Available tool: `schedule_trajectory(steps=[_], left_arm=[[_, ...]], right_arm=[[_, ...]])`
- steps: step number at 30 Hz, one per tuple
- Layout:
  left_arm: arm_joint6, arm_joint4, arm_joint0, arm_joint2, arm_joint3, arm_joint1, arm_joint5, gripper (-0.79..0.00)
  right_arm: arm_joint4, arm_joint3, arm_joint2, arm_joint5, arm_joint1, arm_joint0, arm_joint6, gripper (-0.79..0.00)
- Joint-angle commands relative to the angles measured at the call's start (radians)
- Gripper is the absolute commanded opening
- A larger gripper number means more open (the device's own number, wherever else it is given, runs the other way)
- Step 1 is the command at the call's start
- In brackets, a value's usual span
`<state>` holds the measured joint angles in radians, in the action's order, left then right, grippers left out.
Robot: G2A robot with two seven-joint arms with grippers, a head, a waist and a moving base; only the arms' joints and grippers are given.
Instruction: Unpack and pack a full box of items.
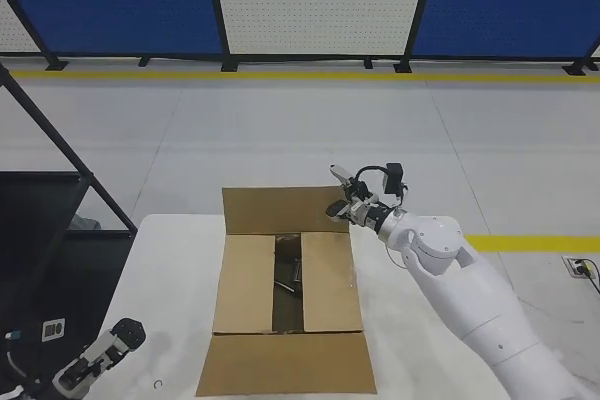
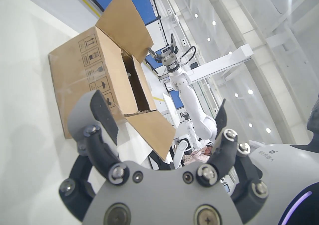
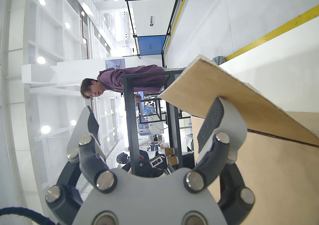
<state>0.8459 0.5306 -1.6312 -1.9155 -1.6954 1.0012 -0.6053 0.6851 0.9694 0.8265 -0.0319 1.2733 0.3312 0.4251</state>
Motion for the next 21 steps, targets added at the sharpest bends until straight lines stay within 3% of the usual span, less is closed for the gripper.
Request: schedule_trajectory(steps=[1,9,12,21], left_arm=[[0.0,0.0,0.0,0.0,0.0,0.0,0.0,0.0],[0.0,0.0,0.0,0.0,0.0,0.0,0.0,0.0],[0.0,0.0,0.0,0.0,0.0,0.0,0.0,0.0],[0.0,0.0,0.0,0.0,0.0,0.0,0.0,0.0]], right_arm=[[0.0,0.001,0.0,0.0,0.0,0.001,0.001,0.0],[-0.001,0.004,0.002,-0.015,0.004,0.011,-0.029,0.0],[0.02,-0.012,-0.007,-0.055,0.026,-0.001,-0.138,0.0],[0.112,-0.192,-0.039,-0.056,0.101,-0.073,-0.197,0.0]])
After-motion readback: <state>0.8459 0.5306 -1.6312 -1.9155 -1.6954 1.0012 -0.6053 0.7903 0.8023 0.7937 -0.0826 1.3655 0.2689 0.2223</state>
